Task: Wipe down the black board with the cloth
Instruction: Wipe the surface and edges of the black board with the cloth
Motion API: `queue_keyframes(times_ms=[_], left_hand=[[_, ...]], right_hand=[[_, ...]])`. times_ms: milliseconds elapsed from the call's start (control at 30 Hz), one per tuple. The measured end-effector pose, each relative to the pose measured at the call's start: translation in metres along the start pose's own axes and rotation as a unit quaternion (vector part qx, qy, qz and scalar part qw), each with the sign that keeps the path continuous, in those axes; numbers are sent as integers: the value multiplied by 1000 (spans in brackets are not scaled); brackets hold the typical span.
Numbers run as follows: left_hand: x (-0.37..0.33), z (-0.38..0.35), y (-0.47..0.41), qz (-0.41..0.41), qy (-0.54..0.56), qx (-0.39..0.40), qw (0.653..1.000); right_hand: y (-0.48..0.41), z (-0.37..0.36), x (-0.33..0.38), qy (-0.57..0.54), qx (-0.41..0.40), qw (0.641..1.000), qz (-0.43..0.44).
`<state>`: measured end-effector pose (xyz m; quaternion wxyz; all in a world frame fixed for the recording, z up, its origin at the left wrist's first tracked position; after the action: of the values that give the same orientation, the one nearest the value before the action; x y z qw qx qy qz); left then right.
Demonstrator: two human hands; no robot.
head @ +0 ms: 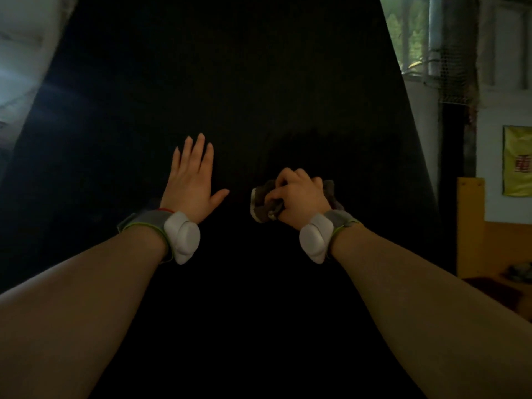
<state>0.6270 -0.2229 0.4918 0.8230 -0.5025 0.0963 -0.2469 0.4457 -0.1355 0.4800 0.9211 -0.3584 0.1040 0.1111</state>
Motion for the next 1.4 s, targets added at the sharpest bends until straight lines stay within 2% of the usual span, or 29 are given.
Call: queue_keyframes(times_ms=[233, 367, 533, 633, 767, 1033, 1400], left_hand=[[-3, -2, 2, 6, -11, -15, 1000], [0, -5, -1, 2, -11, -11, 1000], [9, -16, -4, -30, 2, -5, 1000], [14, -20, -5, -47, 2, -12, 999], [15, -23, -5, -52, -1, -27, 998], [9, -13, 7, -76, 31, -54, 995], [6, -30, 43, -82, -37, -57, 994]], right_hand=[[32, -24, 14, 13, 54, 998, 43], [30, -19, 10, -21, 84, 995, 47], [3, 30, 5, -31, -104, 994, -22], [-25, 50, 4, -14, -134, 988, -81], [-47, 39, 4, -20, -116, 983, -138], [-14, -11, 23, 18, -79, 997, 13], [39, -49, 42, 7, 72, 996, 56]])
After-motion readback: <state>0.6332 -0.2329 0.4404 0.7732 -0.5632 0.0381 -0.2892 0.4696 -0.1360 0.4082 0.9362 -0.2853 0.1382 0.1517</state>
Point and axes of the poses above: each hand's wrist, its own y-axis away from the middle knuckle, its own z-axis out of the back of the hand, x = y × z, the point moved 4 cm from there along -y, towards the middle knuckle, and after that the axes turned 4 degrees about z, right-handed, at the moved point
